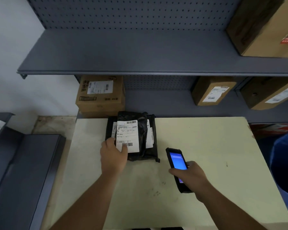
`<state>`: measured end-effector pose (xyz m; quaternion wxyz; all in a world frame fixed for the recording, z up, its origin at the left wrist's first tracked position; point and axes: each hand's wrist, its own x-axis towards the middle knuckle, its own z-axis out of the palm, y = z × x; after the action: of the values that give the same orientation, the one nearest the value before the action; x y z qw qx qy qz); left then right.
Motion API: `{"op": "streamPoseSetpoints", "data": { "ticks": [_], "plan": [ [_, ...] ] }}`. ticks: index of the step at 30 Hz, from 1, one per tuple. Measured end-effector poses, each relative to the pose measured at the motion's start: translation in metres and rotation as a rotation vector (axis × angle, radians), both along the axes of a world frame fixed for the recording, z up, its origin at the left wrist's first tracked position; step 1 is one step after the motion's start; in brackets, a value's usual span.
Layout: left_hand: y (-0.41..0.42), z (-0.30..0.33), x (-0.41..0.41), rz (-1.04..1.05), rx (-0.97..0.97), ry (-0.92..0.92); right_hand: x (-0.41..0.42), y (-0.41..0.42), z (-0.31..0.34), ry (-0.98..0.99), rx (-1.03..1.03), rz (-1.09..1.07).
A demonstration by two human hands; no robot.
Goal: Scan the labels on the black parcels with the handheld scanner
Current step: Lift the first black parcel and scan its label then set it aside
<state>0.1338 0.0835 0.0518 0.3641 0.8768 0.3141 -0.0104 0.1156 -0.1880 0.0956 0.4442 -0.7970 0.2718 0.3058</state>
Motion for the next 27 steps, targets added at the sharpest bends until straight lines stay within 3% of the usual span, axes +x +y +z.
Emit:
{"op": "streamPoseSetpoints", "data": {
  "ticks": [10,27],
  "plan": [
    [-0.012,-0.014,0.021,0.078,-0.158,0.316,0.008,0.012,0.013,0.014,0.054,0.086],
    [-0.033,-0.016,0.037,0.138,-0.135,0.363,0.014,0.01,0.011,0.027,0.024,0.179]
  ]
}}
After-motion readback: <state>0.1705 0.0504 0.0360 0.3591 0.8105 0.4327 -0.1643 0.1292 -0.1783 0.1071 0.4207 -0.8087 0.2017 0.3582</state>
